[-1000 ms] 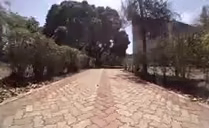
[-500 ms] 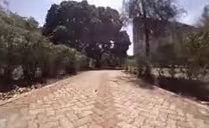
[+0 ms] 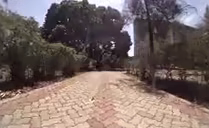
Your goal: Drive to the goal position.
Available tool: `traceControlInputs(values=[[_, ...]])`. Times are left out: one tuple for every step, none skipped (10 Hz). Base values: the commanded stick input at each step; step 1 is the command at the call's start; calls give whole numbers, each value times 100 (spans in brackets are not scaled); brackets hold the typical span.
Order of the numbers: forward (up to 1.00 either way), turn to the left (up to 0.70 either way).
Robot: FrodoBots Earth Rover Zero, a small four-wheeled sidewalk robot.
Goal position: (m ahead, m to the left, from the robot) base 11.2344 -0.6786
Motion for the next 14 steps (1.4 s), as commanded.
traceControlInputs(values=[[100,0],[100,0],[100,0],[100,0],[100,0],[100,0],[100,0],[100,0],[100,0],[100,0],[100,0],[100,0],[100,0],[100,0]])
